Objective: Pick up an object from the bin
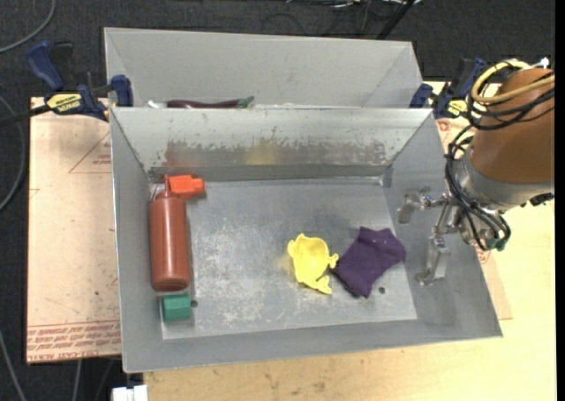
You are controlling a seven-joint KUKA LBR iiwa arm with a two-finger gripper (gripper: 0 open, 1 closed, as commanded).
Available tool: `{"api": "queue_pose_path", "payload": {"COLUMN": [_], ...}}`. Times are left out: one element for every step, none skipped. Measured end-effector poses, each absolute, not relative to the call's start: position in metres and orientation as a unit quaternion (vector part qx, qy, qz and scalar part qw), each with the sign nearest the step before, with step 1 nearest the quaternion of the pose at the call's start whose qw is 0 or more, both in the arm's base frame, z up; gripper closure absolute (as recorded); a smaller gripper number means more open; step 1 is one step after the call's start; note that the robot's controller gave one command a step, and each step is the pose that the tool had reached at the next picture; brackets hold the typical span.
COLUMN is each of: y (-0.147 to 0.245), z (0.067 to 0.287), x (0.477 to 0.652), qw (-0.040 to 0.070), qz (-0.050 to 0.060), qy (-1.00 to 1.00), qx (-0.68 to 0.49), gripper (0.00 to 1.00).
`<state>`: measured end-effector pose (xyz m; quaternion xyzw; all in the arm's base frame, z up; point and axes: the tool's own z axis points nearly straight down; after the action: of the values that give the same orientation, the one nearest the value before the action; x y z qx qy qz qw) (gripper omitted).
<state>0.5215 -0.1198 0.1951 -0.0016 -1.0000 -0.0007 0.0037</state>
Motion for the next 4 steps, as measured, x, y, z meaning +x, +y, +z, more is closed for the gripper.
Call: {"api": "queue_pose_path", "payload": {"y": [-0.119, -0.118, -0.118, -0.114], "z": [0.200, 0.137, 0.077, 0.143], "x": [0.523, 0.549, 0.563, 0.566], "qw": [0.000, -0.002, 0.005, -0.003], "qz": [0.000, 0.000, -0.001, -0.001], "qy": [-1.000, -1.000, -1.000, -0.997], "qx": [0.000, -0.022, -0.029, -0.076], "gripper": [0.00, 0.00, 0.00, 0.00]}}
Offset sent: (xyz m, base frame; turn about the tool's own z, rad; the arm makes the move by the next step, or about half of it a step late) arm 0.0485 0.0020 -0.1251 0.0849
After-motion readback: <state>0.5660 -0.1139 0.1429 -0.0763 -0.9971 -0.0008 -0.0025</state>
